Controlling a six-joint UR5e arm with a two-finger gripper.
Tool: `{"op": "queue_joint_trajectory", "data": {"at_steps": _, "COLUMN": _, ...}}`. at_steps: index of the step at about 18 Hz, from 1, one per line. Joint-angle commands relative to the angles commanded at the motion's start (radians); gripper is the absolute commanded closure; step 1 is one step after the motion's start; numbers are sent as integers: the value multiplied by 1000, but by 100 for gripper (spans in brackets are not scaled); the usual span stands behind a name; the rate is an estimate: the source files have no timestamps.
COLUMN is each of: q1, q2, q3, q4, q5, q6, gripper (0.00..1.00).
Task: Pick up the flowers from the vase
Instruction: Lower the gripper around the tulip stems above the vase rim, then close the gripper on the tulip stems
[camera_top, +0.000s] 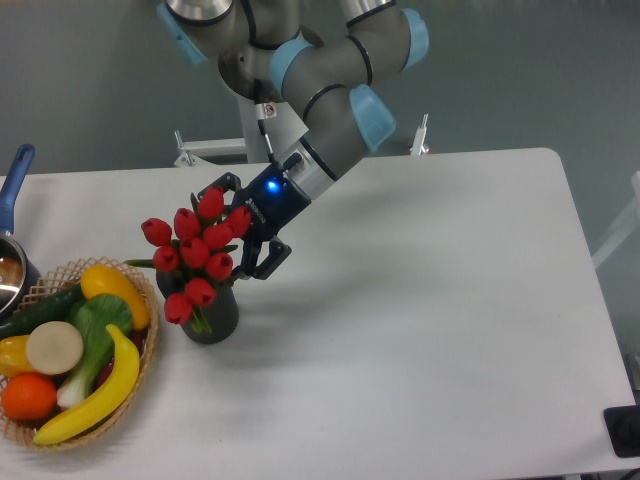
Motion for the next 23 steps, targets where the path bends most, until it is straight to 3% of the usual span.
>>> {"op": "queue_joint_trajectory", "data": {"at_steps": 5, "q1": 0, "q2": 6, "q3": -2, "q4": 0, "q5": -3, "q6": -6, "gripper": 16}}
{"op": "queue_joint_trajectory", "data": {"at_steps": 12, "q1": 0, "q2": 9, "q3": -3, "q4": -2, "q5": -5, "q6": -8, "gripper": 88}}
{"op": "queue_joint_trajectory", "data": {"at_steps": 16, "q1": -2, "q2": 25, "q3": 0, "q4": -2, "q5": -5, "q6": -49, "gripper": 98}}
{"op": "queue_joint_trajectory", "data": {"at_steps": 23, "q1": 0, "q2": 55, "q3": 18, "q4": -2, "q5": -5, "q6": -143, "gripper": 99}}
